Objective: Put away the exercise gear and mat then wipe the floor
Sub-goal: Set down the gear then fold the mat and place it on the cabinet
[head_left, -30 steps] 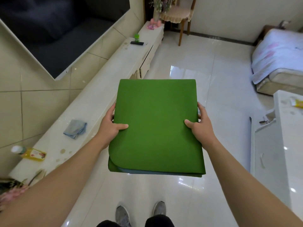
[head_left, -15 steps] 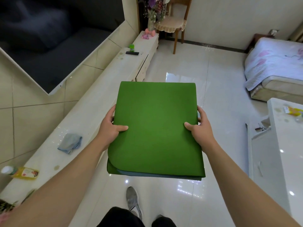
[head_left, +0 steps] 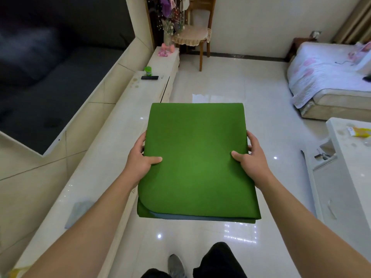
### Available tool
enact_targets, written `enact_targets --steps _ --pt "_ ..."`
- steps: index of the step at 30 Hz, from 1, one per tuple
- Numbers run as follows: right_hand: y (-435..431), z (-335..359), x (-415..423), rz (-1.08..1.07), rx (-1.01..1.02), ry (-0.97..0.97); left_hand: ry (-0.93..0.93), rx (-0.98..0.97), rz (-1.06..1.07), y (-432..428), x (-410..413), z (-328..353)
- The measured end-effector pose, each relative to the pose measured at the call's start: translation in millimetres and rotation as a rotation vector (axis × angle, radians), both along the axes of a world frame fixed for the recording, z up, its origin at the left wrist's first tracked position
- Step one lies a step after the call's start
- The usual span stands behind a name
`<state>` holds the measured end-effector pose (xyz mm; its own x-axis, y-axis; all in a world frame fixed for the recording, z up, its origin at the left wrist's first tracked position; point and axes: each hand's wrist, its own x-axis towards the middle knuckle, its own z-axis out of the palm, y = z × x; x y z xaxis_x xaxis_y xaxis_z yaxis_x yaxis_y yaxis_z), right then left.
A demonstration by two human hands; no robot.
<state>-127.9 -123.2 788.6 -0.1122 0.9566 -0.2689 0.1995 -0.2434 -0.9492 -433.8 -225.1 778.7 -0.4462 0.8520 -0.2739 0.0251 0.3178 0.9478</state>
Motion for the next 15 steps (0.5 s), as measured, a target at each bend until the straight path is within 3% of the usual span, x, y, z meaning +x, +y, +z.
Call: enact_targets --steps 15 --pt "204.8 -14.3 -21.9 0.083 0.057 -0.099 0.012 -0.003 0.058 188.9 -15.1 -5.8"
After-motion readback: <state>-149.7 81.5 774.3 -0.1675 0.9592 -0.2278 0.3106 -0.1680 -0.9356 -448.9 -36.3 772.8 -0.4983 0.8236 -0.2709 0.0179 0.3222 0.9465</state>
